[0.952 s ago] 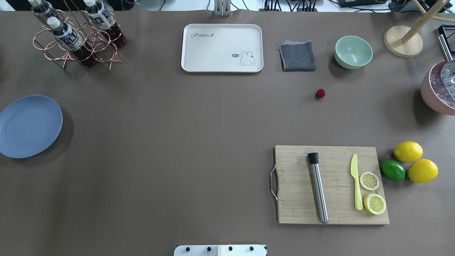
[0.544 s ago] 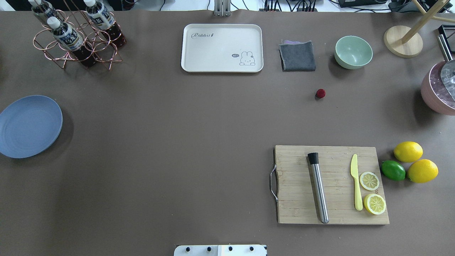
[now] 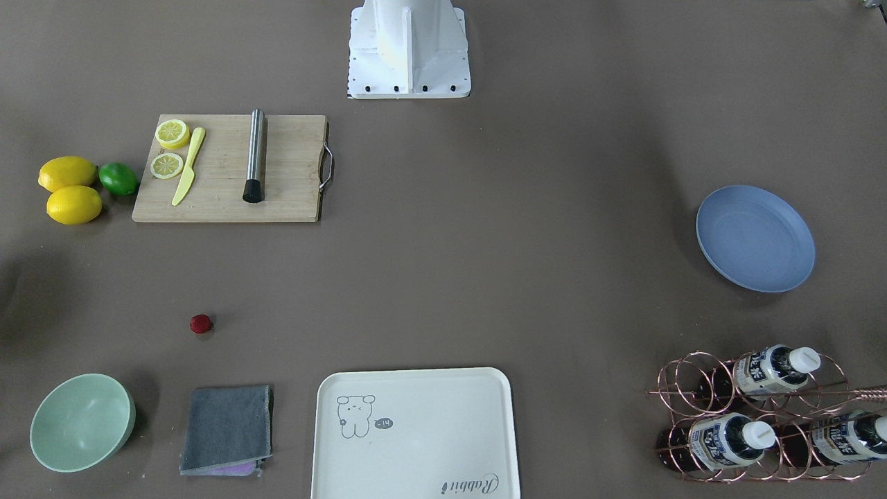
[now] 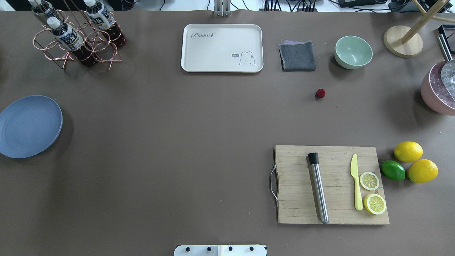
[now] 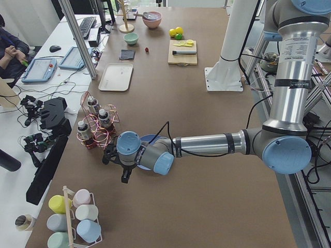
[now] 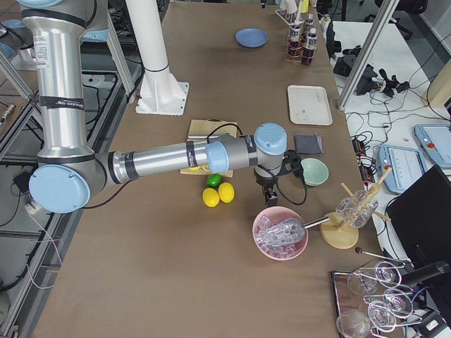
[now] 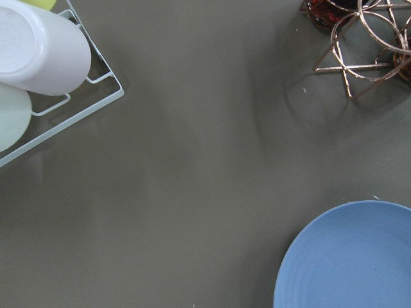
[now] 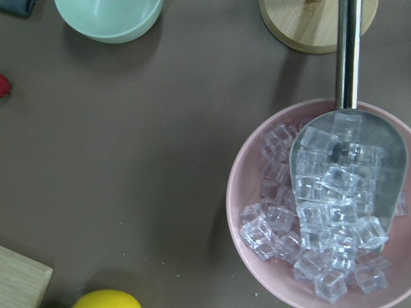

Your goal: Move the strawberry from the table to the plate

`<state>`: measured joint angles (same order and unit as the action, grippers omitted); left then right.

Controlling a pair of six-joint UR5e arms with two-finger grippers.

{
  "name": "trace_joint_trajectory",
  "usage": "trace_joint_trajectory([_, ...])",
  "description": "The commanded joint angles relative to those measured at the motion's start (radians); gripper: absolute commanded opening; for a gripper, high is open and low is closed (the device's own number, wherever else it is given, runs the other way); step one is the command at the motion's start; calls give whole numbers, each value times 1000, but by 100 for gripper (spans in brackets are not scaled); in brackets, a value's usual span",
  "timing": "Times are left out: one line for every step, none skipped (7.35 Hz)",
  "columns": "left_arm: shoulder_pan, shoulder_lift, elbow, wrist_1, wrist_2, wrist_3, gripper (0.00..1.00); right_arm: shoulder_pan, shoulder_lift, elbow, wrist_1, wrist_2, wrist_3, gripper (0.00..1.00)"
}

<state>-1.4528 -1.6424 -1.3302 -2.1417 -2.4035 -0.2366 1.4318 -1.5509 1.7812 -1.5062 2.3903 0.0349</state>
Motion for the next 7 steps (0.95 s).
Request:
trace_joint_trajectory([101,-10,100,-171,24,-120,98,-164,5,15,187,-87,324,100])
trace_joint_trajectory([141,-8,109,-223,36,-185,97,-232,5,14,255,-127,421,100])
trace_joint_trajectory([181,-8,136,-274,38,-219,97,-276,5,14,291,-161,471,100])
trace_joint_trajectory([204,-8,163,-315,38,-231,96,-292,5,14,306,-163,485,100])
trace_joint_trajectory([224,-8,175,-329,38,-231,91,-295,5,14,308,-163,485,100])
trace_joint_trajectory([244,-7,175,-339,37,-231,84,-295,6,15,308,-163,485,100])
trace_joint_trajectory([255,-2,178,-345,35,-231,76,-295,8,15,307,-163,484,100])
